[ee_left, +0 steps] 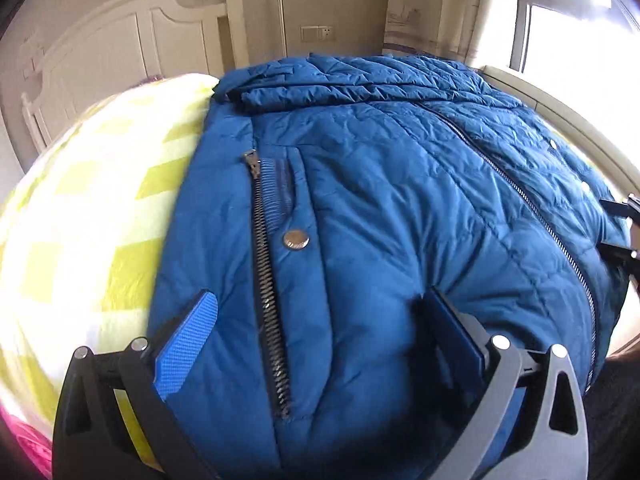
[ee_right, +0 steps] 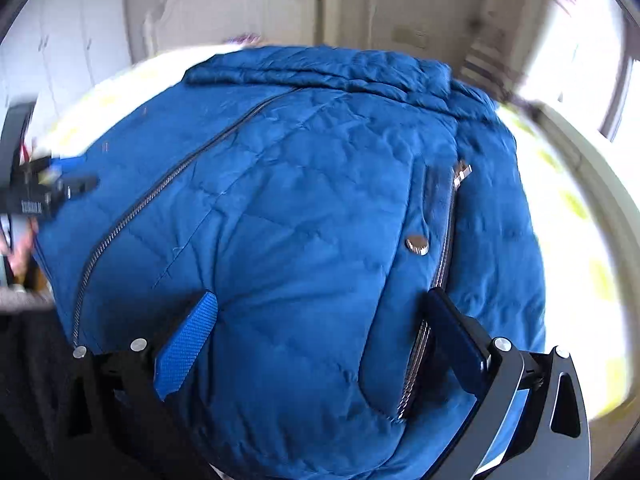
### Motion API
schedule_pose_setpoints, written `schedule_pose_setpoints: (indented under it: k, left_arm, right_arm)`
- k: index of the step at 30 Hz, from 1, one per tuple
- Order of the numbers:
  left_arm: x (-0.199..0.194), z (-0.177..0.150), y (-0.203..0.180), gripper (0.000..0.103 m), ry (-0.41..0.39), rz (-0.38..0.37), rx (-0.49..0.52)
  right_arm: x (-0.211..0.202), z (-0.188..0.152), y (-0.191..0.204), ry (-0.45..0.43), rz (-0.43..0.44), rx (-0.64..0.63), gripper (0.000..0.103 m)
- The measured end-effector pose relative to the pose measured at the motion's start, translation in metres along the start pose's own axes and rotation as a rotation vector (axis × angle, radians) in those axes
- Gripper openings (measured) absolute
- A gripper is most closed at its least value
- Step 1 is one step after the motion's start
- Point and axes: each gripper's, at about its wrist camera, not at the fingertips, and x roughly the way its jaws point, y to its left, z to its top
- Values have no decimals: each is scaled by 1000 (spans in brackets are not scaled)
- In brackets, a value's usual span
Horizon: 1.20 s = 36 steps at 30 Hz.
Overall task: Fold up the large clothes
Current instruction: 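Grasp the ribbed jacket hem with both grippers, then lift the held hem with both grippers and fold it toward the collar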
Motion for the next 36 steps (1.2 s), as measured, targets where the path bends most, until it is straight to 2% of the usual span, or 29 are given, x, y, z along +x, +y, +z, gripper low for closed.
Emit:
schedule_pose_setpoints:
  k: [2,5,7,9,10,14,16,17,20,21,25,28,30,31,33,34,36]
  left_arm:
    - [-8,2,-2,101,7,29,17]
    - [-27,-4,1,101,-34,43,32]
    - [-28,-15,6,101,-20,68,33]
    - [-24,-24,18,101,-15,18,-14]
    - [-23,-26,26,101,-14,-19,-64]
    - [-32,-23,20,101,-20,31,-5]
    - [-38,-26,24,101,-34,54,-6]
    - [-39,-29,29,101,-28,42,-27]
    - [-38,-39,48,101,7,-52,-127]
    - [-40,-42,52,101,-5,-62,-141]
    - [-44,-46,47,100,7,-71,-110]
    - [-49,-50,40,90,6,-79,-77]
    - [-53,-52,43,70,-3,-94,-94]
    - [-56,-53,45,63,-5,-107,-109]
    - [-64,-55,55,33,-10,-117,-158]
    - [-66,-55,58,24,-8,-107,-171]
    - [-74,-59,64,18,-16,-108,-195]
  right_arm:
    - [-4,2,5,13,-32,-29,98]
    - [-20,1,12,-18,-75,-78,98]
    - [-27,-10,9,-33,-66,-79,98]
    - [-20,-21,0,-4,-34,-41,98]
    - [-18,-26,-8,-20,-2,-1,98]
    - [-32,-30,-8,-41,-19,-18,97]
    - [-46,-35,-23,-70,-18,25,97]
    - [-50,-41,-34,-76,-19,69,97]
    - [-57,-66,-68,-68,36,223,97]
    - [-57,-74,-73,-59,49,250,97]
    - [-50,-93,-81,-49,112,299,97]
    - [-37,-100,-94,-54,185,355,97]
    - [-27,-104,-100,-45,217,375,95]
    - [-22,-106,-102,-46,243,382,84]
    - [-20,-109,-99,-59,314,379,67]
    - [-23,-109,-95,-71,307,359,52]
    - [-38,-109,-86,-114,306,300,39]
